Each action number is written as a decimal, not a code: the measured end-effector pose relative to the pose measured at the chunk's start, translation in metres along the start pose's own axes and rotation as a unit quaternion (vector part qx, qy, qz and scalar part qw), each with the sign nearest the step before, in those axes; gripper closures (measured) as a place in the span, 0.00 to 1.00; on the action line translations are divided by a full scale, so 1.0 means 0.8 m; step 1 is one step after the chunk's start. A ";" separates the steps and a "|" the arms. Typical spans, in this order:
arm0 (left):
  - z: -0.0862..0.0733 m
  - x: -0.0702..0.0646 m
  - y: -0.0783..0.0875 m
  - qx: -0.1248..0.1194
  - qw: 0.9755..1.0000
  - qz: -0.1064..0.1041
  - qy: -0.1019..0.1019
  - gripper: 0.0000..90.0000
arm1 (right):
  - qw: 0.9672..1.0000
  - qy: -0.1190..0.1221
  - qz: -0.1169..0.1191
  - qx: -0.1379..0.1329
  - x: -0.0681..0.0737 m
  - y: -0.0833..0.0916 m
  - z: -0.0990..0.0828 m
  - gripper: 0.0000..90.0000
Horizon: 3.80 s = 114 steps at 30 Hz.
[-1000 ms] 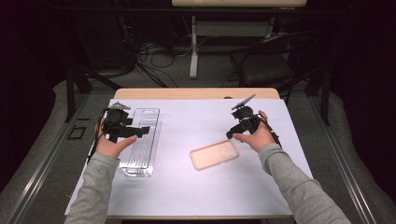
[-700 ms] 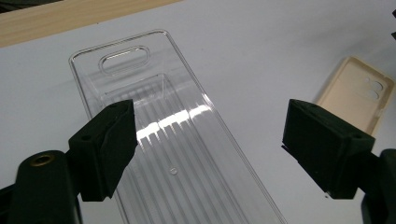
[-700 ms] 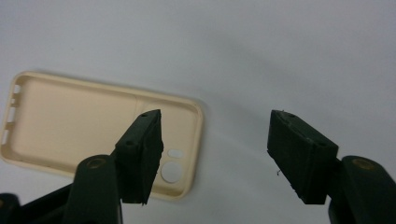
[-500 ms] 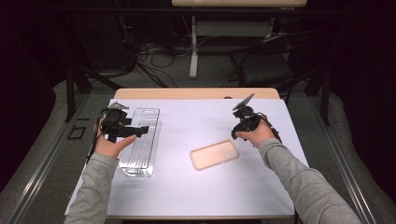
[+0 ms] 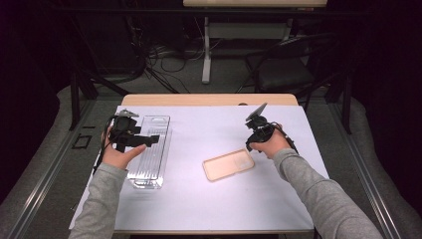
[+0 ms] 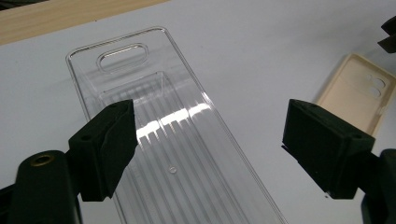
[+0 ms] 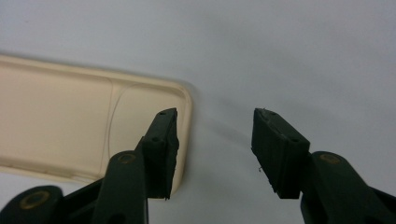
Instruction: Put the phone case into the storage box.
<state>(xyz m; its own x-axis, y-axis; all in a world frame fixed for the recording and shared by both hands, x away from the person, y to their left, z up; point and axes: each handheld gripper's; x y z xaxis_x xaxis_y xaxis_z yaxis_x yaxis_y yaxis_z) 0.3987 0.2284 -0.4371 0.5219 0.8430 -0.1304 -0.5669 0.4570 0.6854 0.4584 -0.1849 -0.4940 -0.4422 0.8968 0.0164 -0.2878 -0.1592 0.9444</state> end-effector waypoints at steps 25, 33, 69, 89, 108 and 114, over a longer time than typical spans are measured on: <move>-0.001 0.003 0.000 -0.001 1.000 0.000 0.004 0.20 | 0.999 -0.028 0.015 0.025 0.013 -0.009 0.002 0.67; -0.001 0.004 0.001 -0.001 1.000 0.000 0.004 0.20 | 0.999 -0.023 0.021 0.038 0.016 -0.018 0.001 0.67; -0.002 0.006 0.001 0.001 1.000 0.000 0.005 0.20 | 0.991 -0.083 0.020 0.099 0.010 -0.038 -0.003 0.90; -0.002 0.007 0.001 0.003 1.000 0.001 0.005 0.20 | 0.991 -0.092 0.022 0.099 0.009 -0.039 -0.003 0.95; -0.002 0.007 0.000 0.002 1.000 0.003 0.004 0.21 | 0.990 -0.093 0.021 0.105 0.009 -0.037 -0.004 0.97; -0.002 0.008 0.001 0.000 1.000 0.003 0.006 0.20 | 0.990 -0.095 0.025 0.098 0.008 -0.036 -0.005 0.97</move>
<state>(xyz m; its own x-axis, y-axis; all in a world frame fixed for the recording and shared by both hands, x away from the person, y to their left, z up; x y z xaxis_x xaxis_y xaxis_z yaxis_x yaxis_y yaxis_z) 0.4004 0.2344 -0.4388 0.5112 0.8489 -0.1343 -0.5695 0.4516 0.6868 0.4606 -0.1757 -0.5225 -0.2782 0.9543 0.1091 -0.0910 -0.1393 0.9861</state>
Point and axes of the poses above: each handheld gripper's, and its own axes: y roughly backward along the jaws, z roughly out of its top, x roughly to its left, and after that the axes turned 2 degrees about -x, right-handed
